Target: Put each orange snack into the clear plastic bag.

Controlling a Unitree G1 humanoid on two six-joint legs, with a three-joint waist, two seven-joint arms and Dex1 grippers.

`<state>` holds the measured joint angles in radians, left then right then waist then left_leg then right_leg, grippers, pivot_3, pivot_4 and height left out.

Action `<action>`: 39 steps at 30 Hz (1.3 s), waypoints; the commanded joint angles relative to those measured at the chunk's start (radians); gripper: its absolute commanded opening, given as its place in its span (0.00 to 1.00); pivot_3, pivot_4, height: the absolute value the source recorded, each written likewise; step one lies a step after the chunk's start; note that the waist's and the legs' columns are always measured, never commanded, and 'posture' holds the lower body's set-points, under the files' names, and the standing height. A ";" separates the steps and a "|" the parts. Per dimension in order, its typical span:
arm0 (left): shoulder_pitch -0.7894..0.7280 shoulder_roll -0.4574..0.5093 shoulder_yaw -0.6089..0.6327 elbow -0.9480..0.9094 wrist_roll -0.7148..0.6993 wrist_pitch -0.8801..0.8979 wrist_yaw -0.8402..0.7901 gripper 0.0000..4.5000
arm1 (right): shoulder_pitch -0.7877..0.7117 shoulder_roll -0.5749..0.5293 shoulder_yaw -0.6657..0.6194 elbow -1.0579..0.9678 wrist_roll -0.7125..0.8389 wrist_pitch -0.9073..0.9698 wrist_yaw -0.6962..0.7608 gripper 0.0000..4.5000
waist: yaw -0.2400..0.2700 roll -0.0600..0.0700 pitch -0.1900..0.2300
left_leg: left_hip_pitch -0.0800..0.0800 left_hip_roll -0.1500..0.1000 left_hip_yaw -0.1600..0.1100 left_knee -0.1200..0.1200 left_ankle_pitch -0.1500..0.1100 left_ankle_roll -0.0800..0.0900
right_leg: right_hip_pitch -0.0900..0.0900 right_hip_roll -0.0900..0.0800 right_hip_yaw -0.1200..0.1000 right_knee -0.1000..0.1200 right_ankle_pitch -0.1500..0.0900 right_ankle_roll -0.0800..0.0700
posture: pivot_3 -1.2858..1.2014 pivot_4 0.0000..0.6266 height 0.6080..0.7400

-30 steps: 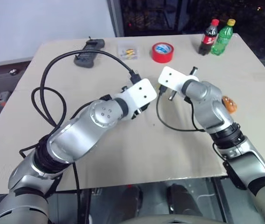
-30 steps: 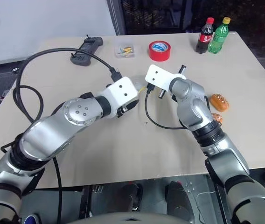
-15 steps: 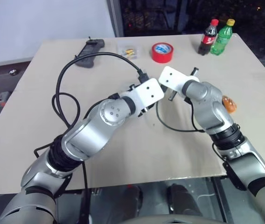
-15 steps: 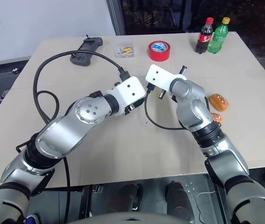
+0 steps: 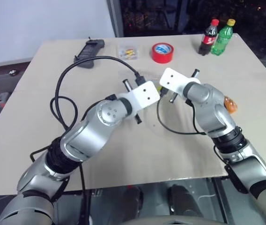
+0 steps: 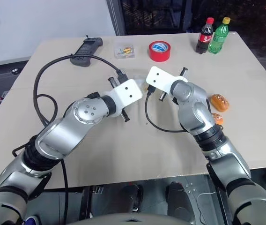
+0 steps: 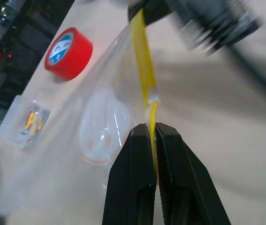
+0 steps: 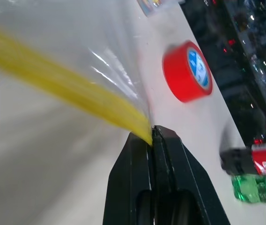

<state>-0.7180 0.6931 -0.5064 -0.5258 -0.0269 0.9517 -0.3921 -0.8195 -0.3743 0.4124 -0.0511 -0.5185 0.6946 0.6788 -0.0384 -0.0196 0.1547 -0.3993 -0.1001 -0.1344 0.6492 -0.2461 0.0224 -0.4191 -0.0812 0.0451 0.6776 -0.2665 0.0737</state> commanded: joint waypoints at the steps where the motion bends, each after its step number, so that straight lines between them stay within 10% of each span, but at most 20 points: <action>1: 0.053 0.015 0.114 0.079 -0.016 -0.246 -0.080 0.01 | 0.031 -0.037 -0.024 -0.067 0.040 -0.033 0.040 0.00 | 0.001 0.000 0.000 | 0.000 0.000 0.000 0.000 0.000 0.000 | 0.000 0.000 0.000 0.000 0.000 0.000 | 0.52 0.24 1.00; 6: 0.125 -0.044 0.282 0.245 -0.078 -0.494 -0.124 0.00 | 0.103 0.032 -0.200 -0.157 0.158 0.019 -0.037 0.38 | 0.002 0.000 0.000 | 0.000 0.000 0.000 0.001 0.000 0.000 | 0.000 -0.001 0.000 0.001 0.000 0.000 | 0.52 0.24 1.00; 12: 0.145 -0.066 0.348 0.338 -0.086 -0.602 -0.174 0.00 | 0.162 0.071 -0.360 -0.301 0.305 0.154 -0.031 0.38 | 0.004 0.000 0.000 | -0.001 -0.001 -0.001 0.001 0.000 0.000 | 0.000 -0.004 -0.001 0.000 0.000 0.000 | 0.52 0.24 1.00; 17: 0.174 -0.091 0.396 0.344 -0.121 -0.646 -0.210 0.00 | 0.156 0.232 -0.444 -0.387 0.470 0.325 -0.069 0.01 | -0.005 0.000 0.000 | 0.000 0.000 -0.001 0.001 0.000 0.000 | 0.000 -0.005 -0.001 0.001 0.000 0.000 | 0.52 0.24 1.00; 39: 0.278 -0.083 0.450 0.207 -0.132 -0.682 -0.284 0.00 | 0.056 0.333 -0.471 -0.154 0.688 0.288 -0.262 0.01 | -0.005 0.001 0.000 | 0.000 0.000 -0.001 0.001 0.000 0.000 | 0.000 -0.005 -0.001 0.002 0.000 0.000 | 0.52 0.24 1.00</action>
<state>-0.4411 0.6025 -0.0848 -0.2685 -0.1549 0.2796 -0.6743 -0.7357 -0.0473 -0.0392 -0.1876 0.1380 1.0022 0.4280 -0.0434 -0.0186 0.1542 -0.3989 -0.1006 -0.1355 0.6499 -0.2461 0.0226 -0.4192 -0.0857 0.0439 0.6793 -0.2663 0.0738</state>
